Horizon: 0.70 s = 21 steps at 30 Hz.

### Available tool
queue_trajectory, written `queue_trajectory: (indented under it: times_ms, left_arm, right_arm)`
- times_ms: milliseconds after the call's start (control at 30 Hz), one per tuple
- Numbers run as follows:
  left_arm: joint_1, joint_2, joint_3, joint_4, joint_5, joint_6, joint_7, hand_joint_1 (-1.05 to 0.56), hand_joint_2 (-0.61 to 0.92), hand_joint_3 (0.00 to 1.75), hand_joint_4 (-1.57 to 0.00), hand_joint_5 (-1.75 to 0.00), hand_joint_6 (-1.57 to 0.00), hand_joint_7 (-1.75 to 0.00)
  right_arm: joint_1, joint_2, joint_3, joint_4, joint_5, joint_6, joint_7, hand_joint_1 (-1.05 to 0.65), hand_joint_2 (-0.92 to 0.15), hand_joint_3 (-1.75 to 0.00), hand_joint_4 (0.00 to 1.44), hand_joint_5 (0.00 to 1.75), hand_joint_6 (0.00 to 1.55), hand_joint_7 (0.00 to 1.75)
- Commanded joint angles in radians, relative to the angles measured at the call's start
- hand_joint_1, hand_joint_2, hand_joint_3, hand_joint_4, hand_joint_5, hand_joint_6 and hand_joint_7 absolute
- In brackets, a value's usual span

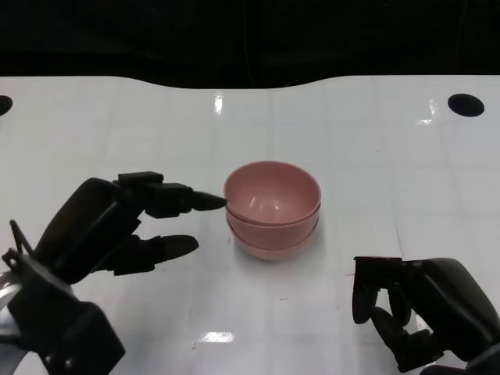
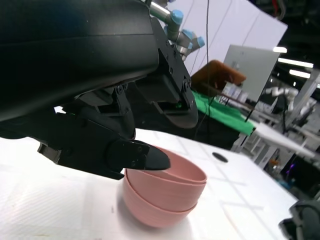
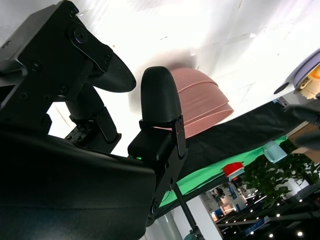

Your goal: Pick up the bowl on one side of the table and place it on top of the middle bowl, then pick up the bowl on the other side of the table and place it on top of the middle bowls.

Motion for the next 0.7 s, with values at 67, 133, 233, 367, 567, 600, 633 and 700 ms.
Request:
queue_trajectory:
  times_ms: [67,133,233,367,567,600,633,700]
  left_arm:
    - [0.044,0.004,0.030,0.025,-0.090,-0.042,-0.037,-0.05,0.56,0.99,-0.72,-1.24,-0.92,-0.59]
    - [0.065,-0.003,0.032,0.007,-0.136,-0.020,-0.069,-0.04,0.50,1.16,-0.75,-1.32,-0.91,-0.75]
    - [0.072,-0.017,0.031,0.011,-0.187,-0.018,-0.110,-0.05,0.45,1.30,-0.80,-1.57,-0.83,-1.18]
    - [0.094,-0.043,0.037,-0.017,-0.244,0.044,-0.159,-0.06,0.40,1.40,-0.85,-1.68,-0.80,-1.40]
    - [0.119,-0.055,0.054,-0.063,-0.259,0.104,-0.197,-0.04,0.35,1.48,-0.87,-1.71,-0.80,-1.49]
    - [0.120,-0.057,0.057,-0.066,-0.259,0.106,-0.200,-0.04,0.35,1.48,-0.87,-1.71,-0.80,-1.49]
    - [0.120,-0.058,0.059,-0.068,-0.259,0.109,-0.202,-0.04,0.35,1.48,-0.87,-1.71,-0.80,-1.49]
    - [0.171,-0.055,0.059,-0.157,-0.322,0.248,-0.240,-0.04,0.36,1.47,-0.87,-1.72,-0.80,-1.51]
  right_arm:
    - [0.002,-0.009,-0.010,-0.011,0.015,0.013,0.010,-0.10,-0.19,-1.53,0.95,1.75,0.81,1.55]
    - [0.001,-0.011,-0.010,-0.010,0.014,0.009,0.007,-0.10,-0.19,-1.53,0.95,1.75,0.81,1.55]
    - [-0.003,-0.014,-0.011,-0.004,0.014,0.007,0.007,-0.10,-0.18,-1.53,0.95,1.75,0.81,1.54]
    - [-0.002,-0.017,-0.014,-0.004,0.021,0.011,0.013,-0.10,-0.19,-1.53,0.95,1.75,0.81,1.53]
    - [0.000,-0.016,-0.017,-0.008,0.023,0.016,0.020,-0.09,-0.20,-1.54,0.95,1.75,0.81,1.54]
    - [0.000,-0.016,-0.017,-0.008,0.023,0.016,0.020,-0.09,-0.20,-1.54,0.95,1.75,0.81,1.54]
    - [0.000,-0.016,-0.017,-0.008,0.023,0.016,0.021,-0.09,-0.20,-1.54,0.95,1.75,0.81,1.54]
    - [-0.001,-0.017,-0.017,-0.007,0.020,0.015,0.018,-0.09,-0.20,-1.54,0.95,1.75,0.81,1.55]
